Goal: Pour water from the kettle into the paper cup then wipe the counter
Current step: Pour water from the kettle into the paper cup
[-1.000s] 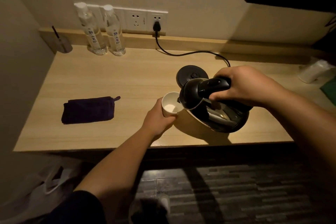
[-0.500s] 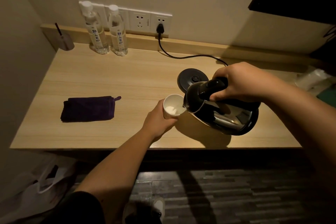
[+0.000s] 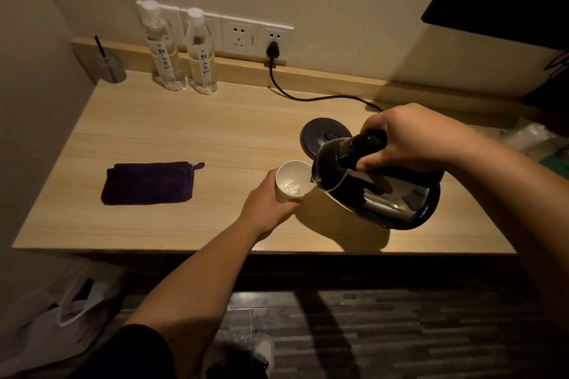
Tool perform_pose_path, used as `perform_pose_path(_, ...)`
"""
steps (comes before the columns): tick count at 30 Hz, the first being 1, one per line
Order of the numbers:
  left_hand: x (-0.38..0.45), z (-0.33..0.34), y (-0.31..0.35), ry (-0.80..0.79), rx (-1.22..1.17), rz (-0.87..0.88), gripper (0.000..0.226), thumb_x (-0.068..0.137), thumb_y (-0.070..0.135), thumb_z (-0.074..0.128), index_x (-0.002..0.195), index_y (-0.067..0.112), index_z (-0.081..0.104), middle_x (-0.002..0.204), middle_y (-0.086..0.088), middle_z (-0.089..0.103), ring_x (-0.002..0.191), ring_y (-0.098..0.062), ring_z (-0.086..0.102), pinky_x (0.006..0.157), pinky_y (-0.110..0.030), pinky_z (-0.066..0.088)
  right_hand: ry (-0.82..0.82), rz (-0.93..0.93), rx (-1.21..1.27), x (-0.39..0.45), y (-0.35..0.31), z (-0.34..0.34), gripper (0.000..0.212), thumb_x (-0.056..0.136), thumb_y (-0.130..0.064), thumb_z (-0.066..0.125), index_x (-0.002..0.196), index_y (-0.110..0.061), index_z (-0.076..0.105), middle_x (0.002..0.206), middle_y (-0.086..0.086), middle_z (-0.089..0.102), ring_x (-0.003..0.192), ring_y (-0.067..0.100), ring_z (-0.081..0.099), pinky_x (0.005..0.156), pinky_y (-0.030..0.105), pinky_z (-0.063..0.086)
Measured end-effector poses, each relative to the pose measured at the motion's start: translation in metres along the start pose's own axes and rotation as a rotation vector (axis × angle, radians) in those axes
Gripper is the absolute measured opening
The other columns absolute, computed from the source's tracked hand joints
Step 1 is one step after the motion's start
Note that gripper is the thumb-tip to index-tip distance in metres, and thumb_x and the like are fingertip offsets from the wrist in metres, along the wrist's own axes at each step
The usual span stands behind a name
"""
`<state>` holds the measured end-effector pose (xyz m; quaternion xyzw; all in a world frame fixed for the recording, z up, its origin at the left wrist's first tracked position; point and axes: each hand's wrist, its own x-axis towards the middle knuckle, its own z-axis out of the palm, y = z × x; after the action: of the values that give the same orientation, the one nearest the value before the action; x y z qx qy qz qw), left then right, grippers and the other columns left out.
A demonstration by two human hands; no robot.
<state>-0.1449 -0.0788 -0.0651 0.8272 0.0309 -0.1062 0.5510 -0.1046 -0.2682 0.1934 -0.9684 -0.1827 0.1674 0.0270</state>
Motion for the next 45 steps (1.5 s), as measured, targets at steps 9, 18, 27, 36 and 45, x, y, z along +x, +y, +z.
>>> perform_pose_path(9,0.0004,0.0,0.0001,-0.001,-0.016,-0.004,0.076,0.071,0.038,0.081,0.131,0.044,0.036,0.111,0.021,0.054,0.107,-0.01,0.053,0.083,-0.028,0.048,-0.011,0.005,-0.017,-0.0004,0.0012,-0.0016,0.04,0.074,-0.042,0.076,0.106,-0.022,0.065,0.088,-0.001,0.063,0.078,0.016,0.057,0.059,0.026,0.046)
perform_pose_path(18,0.0016,0.0001,-0.0019,-0.006,-0.026,-0.006,0.075,0.072,0.037,0.081,0.133,0.042,0.037,0.113,0.018,0.054,0.106,-0.009,0.053,0.081,-0.025,0.047,-0.016,0.002,-0.023,0.0001,0.0001,-0.0028,0.042,0.074,-0.043,0.075,0.108,-0.021,0.065,0.091,0.001,0.065,0.081,0.018,0.059,0.064,0.029,0.05)
perform_pose_path(27,0.0027,-0.0007,-0.0026,-0.013,-0.016,-0.001,0.076,0.071,0.036,0.08,0.133,0.042,0.037,0.114,0.018,0.056,0.107,-0.01,0.054,0.084,-0.029,0.047,-0.027,0.007,-0.021,0.001,-0.0043,-0.0056,0.042,0.074,-0.042,0.075,0.109,-0.021,0.065,0.092,0.001,0.066,0.082,0.018,0.06,0.069,0.032,0.054)
perform_pose_path(36,0.0026,-0.0019,-0.0031,-0.02,-0.025,0.005,0.073,0.071,0.036,0.08,0.131,0.042,0.038,0.112,0.018,0.056,0.105,-0.01,0.054,0.081,-0.027,0.047,-0.026,0.013,-0.026,0.0036,-0.0023,-0.0058,0.042,0.074,-0.042,0.076,0.108,-0.021,0.065,0.09,0.001,0.065,0.08,0.017,0.059,0.063,0.029,0.049)
perform_pose_path(45,0.0018,-0.0028,-0.0009,-0.021,-0.036,0.001,0.074,0.072,0.036,0.08,0.132,0.041,0.038,0.114,0.016,0.057,0.106,-0.01,0.054,0.077,-0.022,0.044,-0.025,0.009,-0.047,0.0041,-0.0011,-0.0068,0.043,0.073,-0.044,0.076,0.108,-0.021,0.066,0.092,0.001,0.066,0.081,0.017,0.059,0.068,0.033,0.054)
